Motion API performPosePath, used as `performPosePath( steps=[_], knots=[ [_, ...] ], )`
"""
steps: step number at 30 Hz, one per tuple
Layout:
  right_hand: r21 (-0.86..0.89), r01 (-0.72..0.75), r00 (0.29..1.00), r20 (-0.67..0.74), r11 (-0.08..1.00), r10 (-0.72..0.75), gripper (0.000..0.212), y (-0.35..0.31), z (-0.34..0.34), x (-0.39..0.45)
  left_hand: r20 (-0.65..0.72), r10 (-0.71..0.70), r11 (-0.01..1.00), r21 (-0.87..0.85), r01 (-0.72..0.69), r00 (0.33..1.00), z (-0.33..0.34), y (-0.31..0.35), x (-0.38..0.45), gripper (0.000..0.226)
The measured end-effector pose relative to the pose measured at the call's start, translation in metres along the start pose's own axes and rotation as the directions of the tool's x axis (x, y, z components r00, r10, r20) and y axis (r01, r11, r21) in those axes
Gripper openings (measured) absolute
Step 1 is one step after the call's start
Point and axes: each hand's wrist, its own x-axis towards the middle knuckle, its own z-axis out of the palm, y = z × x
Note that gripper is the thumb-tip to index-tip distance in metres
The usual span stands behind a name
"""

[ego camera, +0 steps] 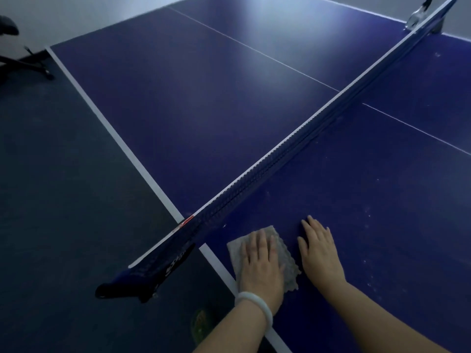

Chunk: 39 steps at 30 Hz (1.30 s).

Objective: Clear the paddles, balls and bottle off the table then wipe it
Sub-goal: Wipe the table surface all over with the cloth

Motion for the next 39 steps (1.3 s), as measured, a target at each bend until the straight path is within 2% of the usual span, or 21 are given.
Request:
performPosePath(
  steps=[3,7,13,17,21,24,26,28,30,31,33,36,39],
  knots=[
    [-0.035,0.022,1.0,-0.015,0.999,-0.023,0.054,0.005,0.01,-0.005,-0.066,-0.065,0.998,-0.019,0.063,0.996,0.022,-0.011,-0.014,0.066],
    [-0.084,0.006,0.999,-0.051,0.996,-0.01,0.06,0.007,0.018,-0.007,-0.142,-0.046,0.996,-0.078,0.035,0.989,0.027,-0.043,-0.035,0.065],
    [-0.104,-0.024,0.998,-0.055,0.994,0.018,0.063,0.006,0.016,-0.007,-0.149,-0.001,1.0,-0.001,0.001,0.989,-0.001,-0.083,0.03,0.064],
    [-0.103,-0.014,0.999,-0.052,0.995,0.009,0.062,0.005,0.017,-0.007,-0.166,-0.007,0.999,-0.042,0.0,0.986,-0.01,-0.067,0.059,0.063],
    [-0.108,-0.002,0.999,-0.049,0.994,-0.003,0.061,0.006,0.016,-0.007,-0.143,0.268,0.963,0.047,-0.264,0.953,0.019,-0.033,0.011,0.067],
    [-0.108,-0.012,0.999,-0.048,0.994,0.007,0.062,0.007,0.017,-0.008,-0.134,0.331,0.943,0.075,-0.323,0.934,0.026,-0.052,-0.01,0.069],
    [-0.111,-0.015,0.999,-0.052,0.994,0.01,0.064,0.006,0.017,-0.008,-0.148,0.253,0.966,0.084,-0.243,0.956,0.017,-0.072,0.008,0.067],
    [-0.103,-0.019,0.998,-0.058,0.995,0.013,0.063,0.005,0.017,-0.008,-0.161,0.108,0.994,0.042,-0.103,0.981,0.002,-0.081,0.041,0.064],
    [-0.103,-0.015,0.998,-0.059,0.995,0.009,0.062,0.005,0.017,-0.008,-0.165,-0.041,0.999,-0.028,0.037,0.986,-0.008,-0.073,0.065,0.064],
    [-0.11,-0.013,0.998,-0.057,0.994,0.006,0.062,0.006,0.017,-0.008,-0.163,-0.067,0.997,-0.049,0.06,0.984,-0.009,-0.064,0.068,0.064],
    [-0.116,-0.009,0.999,-0.051,0.993,0.003,0.063,0.006,0.017,-0.007,-0.155,0.031,0.999,-0.008,-0.032,0.987,0.001,-0.042,0.053,0.064],
    [-0.108,-0.011,0.999,-0.045,0.994,0.006,0.064,0.006,0.017,-0.007,-0.135,0.312,0.949,0.096,-0.301,0.94,0.026,-0.027,-0.004,0.067],
    [-0.1,-0.017,0.999,-0.053,0.995,0.012,0.062,0.007,0.016,-0.007,-0.123,0.428,0.901,0.129,-0.413,0.895,0.041,-0.038,-0.045,0.072]
  ],
)
